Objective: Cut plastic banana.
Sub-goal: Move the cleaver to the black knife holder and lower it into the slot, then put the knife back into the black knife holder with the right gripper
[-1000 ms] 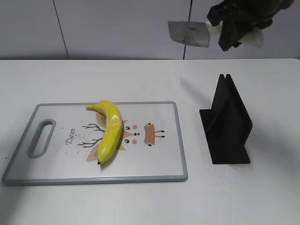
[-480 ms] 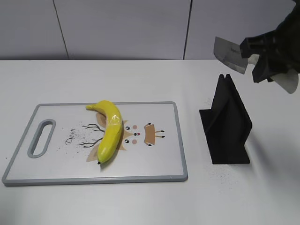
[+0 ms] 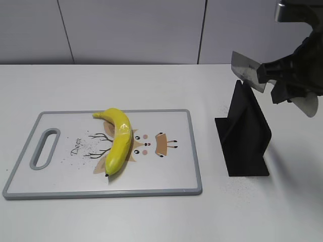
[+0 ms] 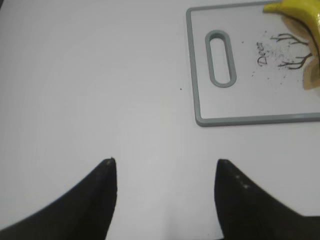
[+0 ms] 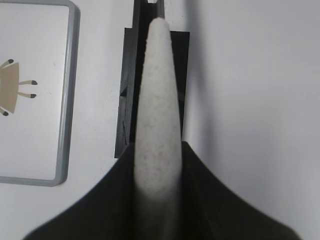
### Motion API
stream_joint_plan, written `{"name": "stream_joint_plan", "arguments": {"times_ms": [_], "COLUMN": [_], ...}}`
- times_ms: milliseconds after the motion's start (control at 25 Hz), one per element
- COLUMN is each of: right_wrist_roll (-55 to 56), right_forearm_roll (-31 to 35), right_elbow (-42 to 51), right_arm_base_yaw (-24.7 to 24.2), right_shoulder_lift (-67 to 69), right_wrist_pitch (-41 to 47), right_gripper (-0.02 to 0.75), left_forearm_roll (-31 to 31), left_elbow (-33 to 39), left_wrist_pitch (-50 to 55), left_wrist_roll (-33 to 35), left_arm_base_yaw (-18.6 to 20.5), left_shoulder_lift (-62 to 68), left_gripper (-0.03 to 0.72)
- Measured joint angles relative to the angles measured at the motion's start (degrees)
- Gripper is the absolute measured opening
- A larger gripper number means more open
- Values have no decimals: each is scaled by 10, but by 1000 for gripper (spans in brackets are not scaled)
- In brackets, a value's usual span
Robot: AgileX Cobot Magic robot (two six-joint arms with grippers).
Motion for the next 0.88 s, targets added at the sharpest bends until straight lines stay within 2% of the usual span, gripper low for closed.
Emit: {"name": "stream_joint_plan", "arguments": {"times_ms": [280, 640, 720, 880], "right_wrist_roll": [1, -9, -25, -60], "right_forearm_roll": [18, 59, 78, 98], "right_elbow": [8, 12, 12, 12], "right_arm_base_yaw": [0, 0, 0, 0], "right_shoulder_lift": [1, 32, 32, 32], "right_wrist_pitch": [1, 22, 37, 80], "right_gripper": [166, 172, 252, 545], "left_forearm_roll": [-9, -10, -10, -10], "left_elbow": [31, 31, 31, 31], "left_wrist_pitch": [-9, -15, -15, -15], "left_wrist_roll": [0, 0, 0, 0], "left_arm_base_yaw": [0, 0, 0, 0], "left_shoulder_lift": [-167, -180, -180, -180], "left_gripper": [591, 591, 591, 591]}}
